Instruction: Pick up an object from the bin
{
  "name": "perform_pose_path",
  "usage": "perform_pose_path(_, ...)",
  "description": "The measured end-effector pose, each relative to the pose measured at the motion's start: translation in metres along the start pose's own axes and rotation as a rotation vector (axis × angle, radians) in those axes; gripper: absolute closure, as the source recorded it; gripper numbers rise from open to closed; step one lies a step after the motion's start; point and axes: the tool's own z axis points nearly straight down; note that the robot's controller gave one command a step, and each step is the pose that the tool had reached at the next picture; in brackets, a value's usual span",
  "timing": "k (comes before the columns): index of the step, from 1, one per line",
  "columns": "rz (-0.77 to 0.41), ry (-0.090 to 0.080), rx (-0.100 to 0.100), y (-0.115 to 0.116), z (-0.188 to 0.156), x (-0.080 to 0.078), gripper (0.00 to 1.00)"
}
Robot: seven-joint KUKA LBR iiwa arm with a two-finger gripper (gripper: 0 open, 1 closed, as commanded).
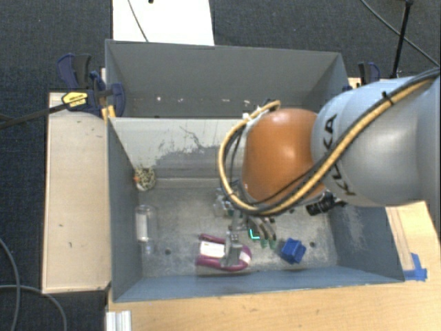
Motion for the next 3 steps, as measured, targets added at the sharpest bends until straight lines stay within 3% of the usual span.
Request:
perform_pose_path(1, -0.012, -0.017, -0.002, -0.008, -0.081, -0.007, 0.00)
perform_pose_path(2, -0.151, 0.000, 0.001, -0.018, 0.016, 0.003, 0.00)
perform_pose_path(3, -0.145, -0.007, 0.000, -0.018, 0.012, 0.001, 1.00)
